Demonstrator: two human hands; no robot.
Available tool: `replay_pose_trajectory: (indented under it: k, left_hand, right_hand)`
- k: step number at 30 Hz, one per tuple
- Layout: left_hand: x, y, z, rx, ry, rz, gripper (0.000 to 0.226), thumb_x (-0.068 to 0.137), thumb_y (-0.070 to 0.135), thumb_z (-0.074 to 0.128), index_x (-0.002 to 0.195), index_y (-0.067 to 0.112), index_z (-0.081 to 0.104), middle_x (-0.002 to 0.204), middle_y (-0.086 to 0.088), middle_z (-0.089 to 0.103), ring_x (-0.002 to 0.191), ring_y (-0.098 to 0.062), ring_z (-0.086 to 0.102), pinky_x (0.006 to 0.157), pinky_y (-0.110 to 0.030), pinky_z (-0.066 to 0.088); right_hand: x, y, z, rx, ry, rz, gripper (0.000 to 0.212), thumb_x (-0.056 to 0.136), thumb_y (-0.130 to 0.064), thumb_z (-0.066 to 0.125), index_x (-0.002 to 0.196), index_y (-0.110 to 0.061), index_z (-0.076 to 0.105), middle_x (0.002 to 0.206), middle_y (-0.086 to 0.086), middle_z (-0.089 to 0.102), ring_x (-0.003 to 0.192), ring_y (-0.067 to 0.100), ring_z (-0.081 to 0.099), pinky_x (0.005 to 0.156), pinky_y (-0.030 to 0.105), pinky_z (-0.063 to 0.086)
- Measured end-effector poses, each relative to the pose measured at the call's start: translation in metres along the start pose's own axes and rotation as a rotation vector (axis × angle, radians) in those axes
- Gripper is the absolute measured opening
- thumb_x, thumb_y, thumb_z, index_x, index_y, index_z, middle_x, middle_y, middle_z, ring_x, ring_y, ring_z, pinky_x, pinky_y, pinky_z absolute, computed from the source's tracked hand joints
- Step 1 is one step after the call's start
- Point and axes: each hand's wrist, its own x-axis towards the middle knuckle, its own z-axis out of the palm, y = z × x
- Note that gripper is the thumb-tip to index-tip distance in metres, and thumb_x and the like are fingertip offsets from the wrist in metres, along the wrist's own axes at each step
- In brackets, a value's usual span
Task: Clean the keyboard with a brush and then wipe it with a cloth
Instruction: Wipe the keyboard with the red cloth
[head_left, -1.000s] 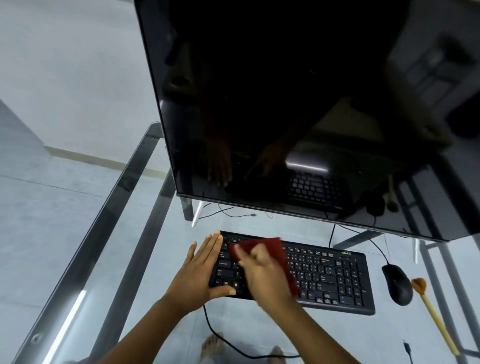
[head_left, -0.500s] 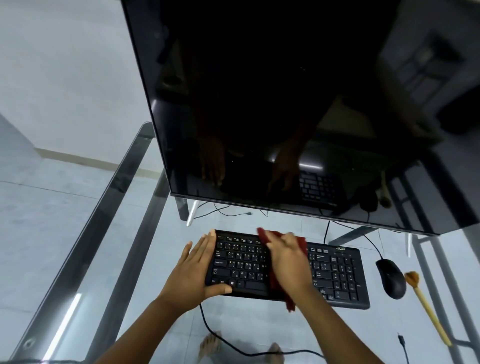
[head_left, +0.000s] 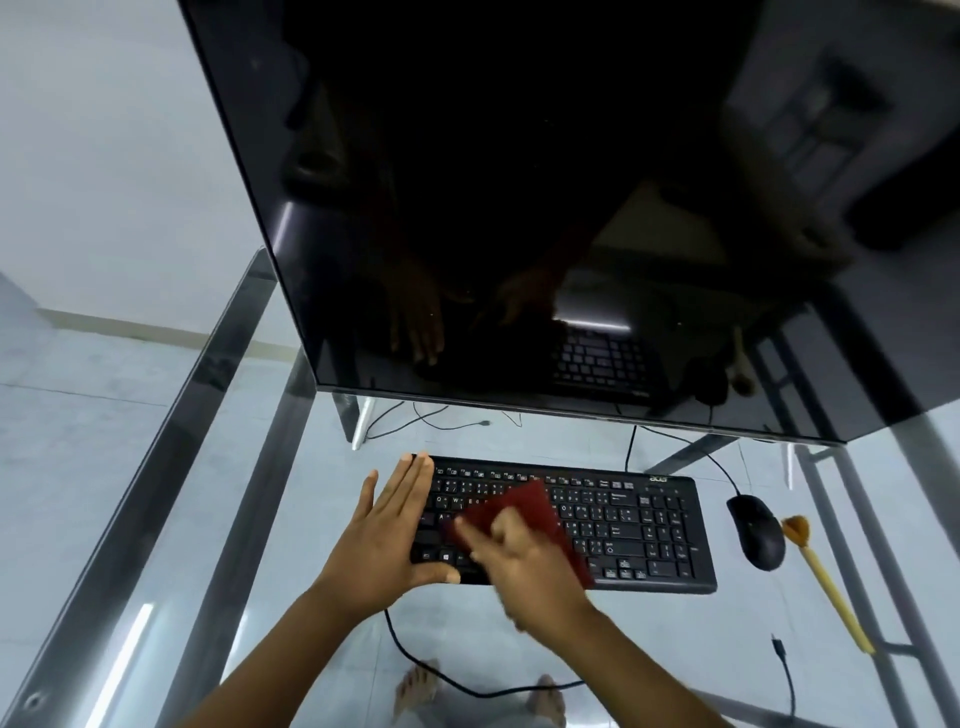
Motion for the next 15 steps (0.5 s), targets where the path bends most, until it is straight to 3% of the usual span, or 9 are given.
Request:
replay_pose_trajectory:
  k: [2, 4, 6, 7, 9, 11, 13, 15]
  left_hand:
    - [0.006, 0.006, 0.001, 0.015, 0.003, 0.033, 0.124, 0.067, 0.090, 0.042, 0.152, 0.017, -0.012, 0.160, 0.003, -0.012, 0.144, -0.008, -0.020, 0.116, -0.040, -0.010]
    - [0.010, 0.010, 0.001, 0.044, 0.007, 0.045, 0.117, 0.072, 0.088, 0.034, 0.153, 0.015, -0.006, 0.161, 0.002, -0.010, 0.144, -0.008, -0.021, 0.116, -0.040, -0.011]
    - [0.010, 0.011, 0.002, 0.073, 0.006, 0.044, 0.109, 0.077, 0.086, 0.026, 0.153, 0.014, -0.004, 0.160, 0.001, -0.011, 0.144, -0.008, -0.022, 0.116, -0.041, -0.010]
    - [0.009, 0.011, 0.004, 0.086, 0.001, 0.043, 0.107, 0.079, 0.085, 0.025, 0.153, 0.014, -0.004, 0.160, 0.001, -0.013, 0.144, -0.009, -0.022, 0.116, -0.041, -0.010]
    - [0.006, 0.009, 0.008, 0.110, 0.005, 0.040, 0.102, 0.083, 0.082, 0.026, 0.153, 0.013, 0.002, 0.161, -0.001, -0.009, 0.146, -0.013, -0.017, 0.117, -0.042, -0.007]
    - [0.006, 0.007, 0.010, 0.118, 0.010, 0.052, 0.099, 0.085, 0.080, 0.029, 0.153, 0.011, 0.010, 0.162, -0.004, 0.000, 0.148, -0.015, -0.009, 0.116, -0.043, -0.003]
    - [0.006, 0.003, 0.011, 0.137, 0.031, 0.070, 0.099, 0.084, 0.080, 0.030, 0.153, 0.011, 0.013, 0.161, -0.004, 0.005, 0.148, -0.014, -0.006, 0.116, -0.043, -0.002]
    - [0.004, 0.001, 0.010, 0.153, 0.052, 0.077, 0.097, 0.085, 0.080, 0.027, 0.153, 0.011, 0.015, 0.161, -0.004, 0.007, 0.148, -0.013, -0.006, 0.115, -0.043, -0.002]
  right_hand:
    - [-0.005, 0.002, 0.001, 0.039, -0.070, -0.024, 0.023, 0.098, -0.048, 0.046, 0.118, -0.036, 0.048, 0.095, -0.008, 0.054, 0.053, 0.013, 0.055, 0.051, 0.026, 0.047]
    - [-0.005, 0.020, -0.012, 0.058, 0.021, 0.215, 0.029, 0.097, -0.048, 0.048, 0.120, -0.032, 0.056, 0.095, -0.012, 0.057, 0.051, 0.007, 0.056, 0.044, 0.021, 0.047]
    - [-0.005, 0.023, -0.023, 0.141, 0.119, 0.403, 0.031, 0.093, -0.035, 0.063, 0.123, -0.031, 0.064, 0.092, -0.007, 0.055, 0.050, 0.003, 0.055, 0.041, 0.015, 0.048]
    - [-0.008, 0.024, -0.016, 0.114, 0.131, 0.373, 0.037, 0.093, -0.027, 0.065, 0.128, -0.035, 0.060, 0.097, -0.003, 0.055, 0.060, 0.009, 0.060, 0.049, 0.018, 0.052]
    - [-0.014, 0.001, -0.009, 0.115, 0.018, 0.247, 0.034, 0.097, -0.035, 0.054, 0.128, -0.046, 0.051, 0.105, -0.002, 0.055, 0.073, 0.017, 0.062, 0.057, 0.021, 0.047]
    - [-0.014, -0.004, -0.006, 0.094, 0.010, 0.132, 0.034, 0.089, -0.045, 0.059, 0.123, -0.046, 0.053, 0.096, -0.004, 0.054, 0.059, 0.013, 0.059, 0.048, 0.015, 0.037]
    - [-0.011, 0.017, -0.014, 0.126, 0.072, 0.209, 0.036, 0.093, -0.046, 0.051, 0.129, -0.046, 0.052, 0.101, -0.004, 0.054, 0.059, 0.013, 0.058, 0.051, 0.016, 0.045]
    - [-0.001, 0.045, -0.019, 0.048, 0.152, 0.331, 0.041, 0.098, -0.035, 0.046, 0.139, -0.038, 0.046, 0.110, 0.003, 0.053, 0.062, 0.016, 0.057, 0.060, 0.028, 0.058]
